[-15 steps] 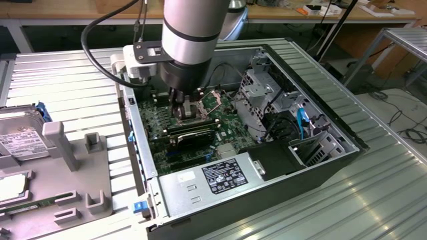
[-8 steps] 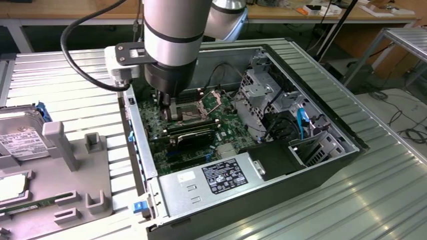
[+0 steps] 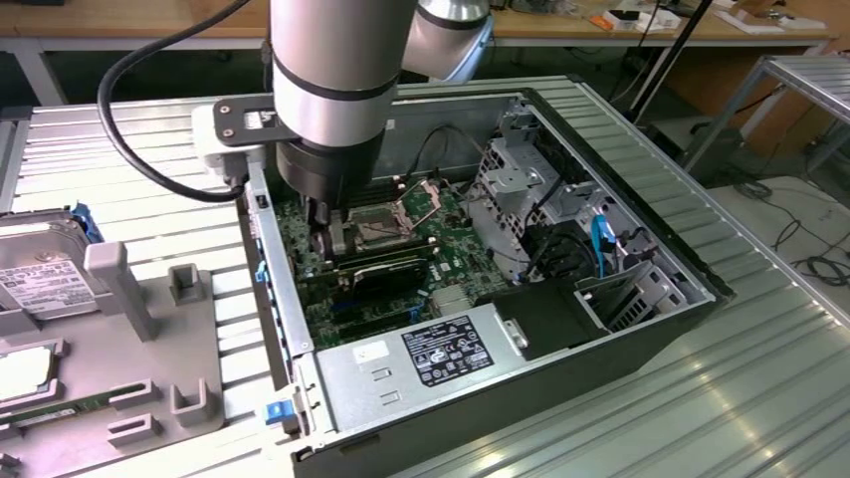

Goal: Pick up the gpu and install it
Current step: 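Press down on the gpu until it lock into place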

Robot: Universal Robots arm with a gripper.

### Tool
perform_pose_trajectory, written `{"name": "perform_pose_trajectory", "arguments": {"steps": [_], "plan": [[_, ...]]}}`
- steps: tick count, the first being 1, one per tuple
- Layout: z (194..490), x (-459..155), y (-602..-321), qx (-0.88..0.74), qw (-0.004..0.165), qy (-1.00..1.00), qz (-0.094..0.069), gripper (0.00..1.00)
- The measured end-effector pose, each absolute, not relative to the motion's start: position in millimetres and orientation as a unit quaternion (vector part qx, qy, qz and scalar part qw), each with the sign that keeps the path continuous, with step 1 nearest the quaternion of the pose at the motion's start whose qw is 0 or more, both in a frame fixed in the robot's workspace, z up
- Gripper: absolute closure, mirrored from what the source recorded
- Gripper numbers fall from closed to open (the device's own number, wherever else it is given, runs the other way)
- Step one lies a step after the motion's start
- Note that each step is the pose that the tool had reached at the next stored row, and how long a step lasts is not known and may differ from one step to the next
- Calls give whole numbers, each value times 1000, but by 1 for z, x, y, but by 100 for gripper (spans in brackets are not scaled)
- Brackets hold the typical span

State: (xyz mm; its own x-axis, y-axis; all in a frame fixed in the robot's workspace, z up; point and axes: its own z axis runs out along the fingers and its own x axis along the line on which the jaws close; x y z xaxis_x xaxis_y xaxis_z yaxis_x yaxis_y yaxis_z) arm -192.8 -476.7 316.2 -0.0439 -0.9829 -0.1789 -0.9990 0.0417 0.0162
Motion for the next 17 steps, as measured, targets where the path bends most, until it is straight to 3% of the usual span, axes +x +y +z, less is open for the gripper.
{"name": "perform_pose_trajectory", "arguments": {"steps": [12,17], "plan": [[305,-199,-481,-689,62,719,66,89],[300,-199,-480,-689,55,720,66,89]]}}
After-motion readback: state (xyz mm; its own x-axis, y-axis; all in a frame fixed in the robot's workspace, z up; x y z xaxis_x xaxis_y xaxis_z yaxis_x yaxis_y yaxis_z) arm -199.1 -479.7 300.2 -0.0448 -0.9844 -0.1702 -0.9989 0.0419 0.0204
